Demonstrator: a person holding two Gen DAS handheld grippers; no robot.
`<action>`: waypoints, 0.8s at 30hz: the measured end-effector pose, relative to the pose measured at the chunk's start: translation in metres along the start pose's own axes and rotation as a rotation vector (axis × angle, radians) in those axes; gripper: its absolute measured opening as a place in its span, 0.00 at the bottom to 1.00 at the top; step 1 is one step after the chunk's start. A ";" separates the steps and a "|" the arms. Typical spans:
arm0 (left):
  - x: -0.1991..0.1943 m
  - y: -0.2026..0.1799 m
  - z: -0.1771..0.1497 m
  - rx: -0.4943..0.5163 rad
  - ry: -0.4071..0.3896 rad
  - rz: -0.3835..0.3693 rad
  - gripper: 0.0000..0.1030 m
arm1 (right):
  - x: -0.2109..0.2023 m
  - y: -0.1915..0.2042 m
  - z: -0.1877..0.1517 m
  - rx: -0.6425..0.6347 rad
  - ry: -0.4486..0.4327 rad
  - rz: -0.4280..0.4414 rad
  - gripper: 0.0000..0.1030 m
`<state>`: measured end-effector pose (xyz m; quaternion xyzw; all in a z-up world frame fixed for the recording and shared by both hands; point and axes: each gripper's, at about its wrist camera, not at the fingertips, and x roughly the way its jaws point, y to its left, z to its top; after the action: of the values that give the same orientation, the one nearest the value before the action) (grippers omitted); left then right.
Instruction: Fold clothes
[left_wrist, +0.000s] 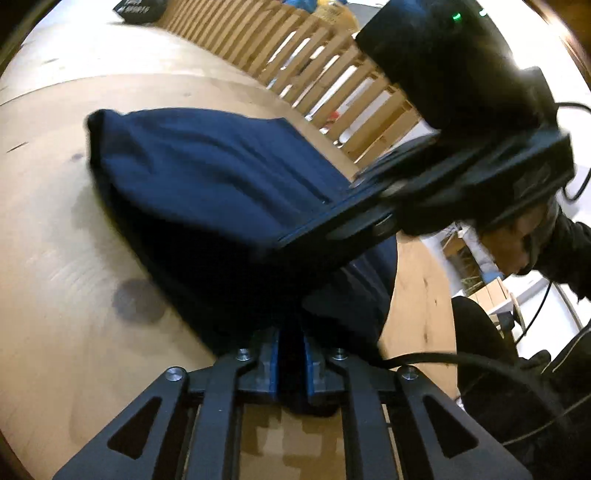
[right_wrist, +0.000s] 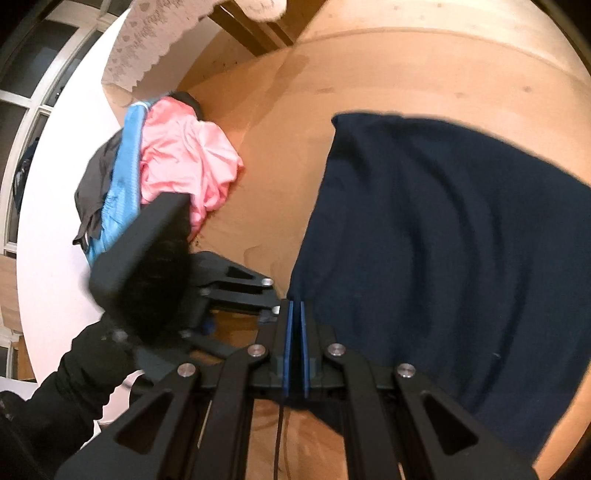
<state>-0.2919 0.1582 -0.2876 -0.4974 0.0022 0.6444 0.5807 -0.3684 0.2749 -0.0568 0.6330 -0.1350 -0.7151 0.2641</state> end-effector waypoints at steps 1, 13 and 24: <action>-0.009 -0.002 -0.004 0.005 0.012 0.011 0.10 | 0.006 0.001 0.000 -0.009 0.005 0.003 0.04; -0.066 -0.053 -0.015 0.175 0.041 0.088 0.19 | -0.059 -0.014 -0.025 0.022 -0.162 0.111 0.18; -0.069 -0.040 -0.054 0.087 0.139 0.113 0.23 | -0.073 -0.114 -0.086 0.035 -0.111 -0.220 0.15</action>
<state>-0.2391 0.0885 -0.2471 -0.5141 0.0985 0.6393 0.5633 -0.3038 0.4207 -0.0697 0.6079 -0.0915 -0.7712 0.1652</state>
